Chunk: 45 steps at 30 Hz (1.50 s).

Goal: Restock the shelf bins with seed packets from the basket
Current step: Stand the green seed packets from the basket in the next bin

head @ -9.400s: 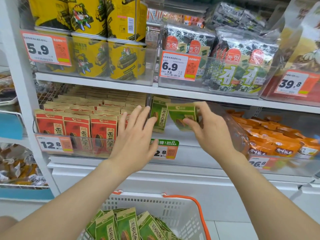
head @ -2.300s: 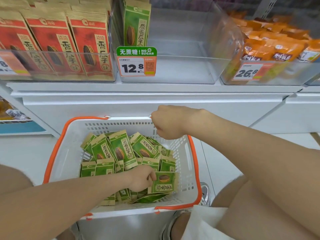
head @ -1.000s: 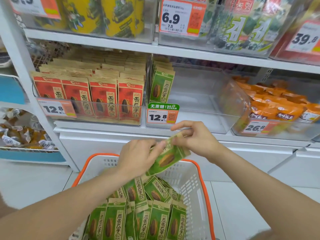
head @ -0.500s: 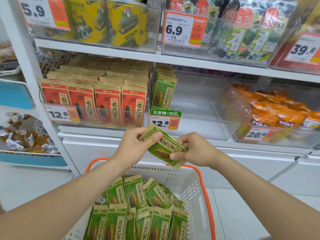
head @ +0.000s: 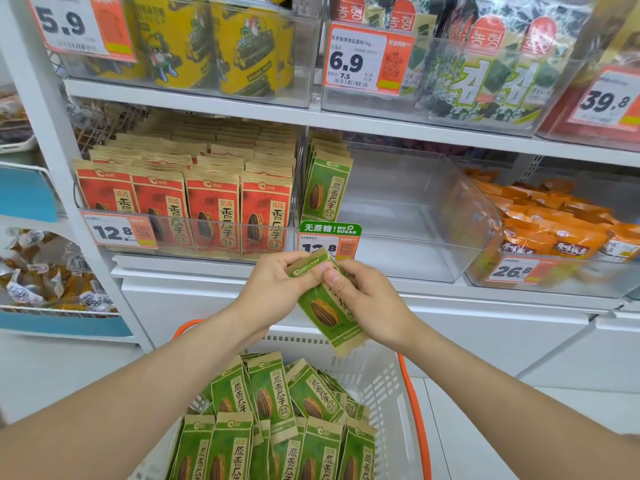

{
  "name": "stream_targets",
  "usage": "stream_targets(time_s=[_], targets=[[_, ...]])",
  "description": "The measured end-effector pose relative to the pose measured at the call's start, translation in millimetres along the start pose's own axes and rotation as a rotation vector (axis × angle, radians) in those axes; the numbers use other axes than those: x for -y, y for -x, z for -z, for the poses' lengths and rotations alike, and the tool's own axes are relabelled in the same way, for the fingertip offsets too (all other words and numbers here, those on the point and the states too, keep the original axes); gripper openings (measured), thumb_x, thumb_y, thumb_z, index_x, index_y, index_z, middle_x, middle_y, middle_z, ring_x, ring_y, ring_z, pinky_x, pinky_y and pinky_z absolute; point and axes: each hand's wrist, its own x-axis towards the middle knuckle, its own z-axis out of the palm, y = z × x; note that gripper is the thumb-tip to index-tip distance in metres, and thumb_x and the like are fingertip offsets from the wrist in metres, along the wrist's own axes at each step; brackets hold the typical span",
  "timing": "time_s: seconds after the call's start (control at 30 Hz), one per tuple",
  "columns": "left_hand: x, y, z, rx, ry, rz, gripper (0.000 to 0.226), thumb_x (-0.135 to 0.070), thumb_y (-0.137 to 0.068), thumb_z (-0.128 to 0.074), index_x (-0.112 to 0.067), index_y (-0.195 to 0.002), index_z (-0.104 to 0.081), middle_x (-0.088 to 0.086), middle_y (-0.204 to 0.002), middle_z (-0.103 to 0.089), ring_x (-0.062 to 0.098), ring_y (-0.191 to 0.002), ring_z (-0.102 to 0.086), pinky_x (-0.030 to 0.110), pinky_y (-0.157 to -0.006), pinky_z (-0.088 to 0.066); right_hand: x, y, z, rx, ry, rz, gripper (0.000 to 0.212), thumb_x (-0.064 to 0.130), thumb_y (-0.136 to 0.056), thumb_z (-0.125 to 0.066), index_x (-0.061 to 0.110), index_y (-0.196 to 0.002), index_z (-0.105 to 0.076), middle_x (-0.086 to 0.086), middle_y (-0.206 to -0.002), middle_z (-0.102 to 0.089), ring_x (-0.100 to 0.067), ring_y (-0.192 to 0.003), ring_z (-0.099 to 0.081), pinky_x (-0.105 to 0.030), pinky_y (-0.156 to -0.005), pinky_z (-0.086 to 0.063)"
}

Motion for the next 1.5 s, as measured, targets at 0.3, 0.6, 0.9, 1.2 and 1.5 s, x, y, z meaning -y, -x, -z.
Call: stream_targets(time_s=[0.3, 0.6, 0.9, 1.2, 1.5], targets=[[6, -1, -23, -0.254, 0.139, -0.056, 0.028, -0.037, -0.107, -0.057, -0.018, -0.107, -0.078, 0.006, -0.097, -0.079, 0.025, -0.090, -0.072, 0.048, -0.084, -0.059, 17, 6, -13, -0.394, -0.379, -0.021, 0.032, 0.029, -0.093, -0.078, 0.010, -0.106, -0.056, -0.011, -0.088, -0.080, -0.030, -0.082, -0.078, -0.050, -0.074, -0.064], [-6, 0, -38, -0.324, 0.346, 0.026, 0.032, -0.033, -0.112, -0.047, -0.011, -0.129, -0.062, 0.013, -0.109, -0.079, 0.030, -0.104, -0.076, 0.048, -0.094, -0.061, 33, 13, -22, -0.496, -0.570, -0.053, 0.016, 0.015, -0.086, -0.085, 0.003, -0.087, -0.074, -0.011, -0.087, -0.080, -0.022, -0.078, -0.076, -0.032, -0.071, -0.061], [-29, -5, -37, -0.303, 0.225, -0.084, 0.021, -0.025, -0.109, -0.057, -0.009, -0.116, -0.067, 0.013, -0.102, -0.080, 0.031, -0.097, -0.077, 0.047, -0.086, -0.063, 40, 0, -1, -0.303, -0.806, -0.281, 0.013, 0.014, -0.092, -0.077, 0.008, -0.087, -0.067, -0.016, -0.090, -0.075, -0.021, -0.070, -0.070, -0.031, -0.063, -0.059], [-44, -10, -18, -0.139, -0.016, -0.130, 0.012, -0.023, -0.100, -0.071, -0.015, -0.105, -0.079, 0.006, -0.092, -0.082, 0.023, -0.086, -0.080, 0.038, -0.074, -0.063, 37, -10, 21, -0.233, -0.529, -0.187, 0.026, 0.021, -0.094, -0.078, 0.003, -0.107, -0.065, -0.024, -0.101, -0.078, -0.037, -0.094, -0.076, -0.055, -0.096, -0.058], [-29, -6, -27, -0.185, -0.183, -0.200, 0.029, -0.045, -0.104, -0.061, -0.019, -0.108, -0.075, -0.001, -0.096, -0.080, 0.018, -0.092, -0.078, 0.054, -0.085, -0.061, 42, -13, 26, -0.268, -0.374, -0.068, 0.027, 0.003, -0.097, -0.071, 0.012, -0.072, -0.067, -0.011, -0.082, -0.076, -0.020, -0.075, -0.070, -0.040, -0.083, -0.060]])
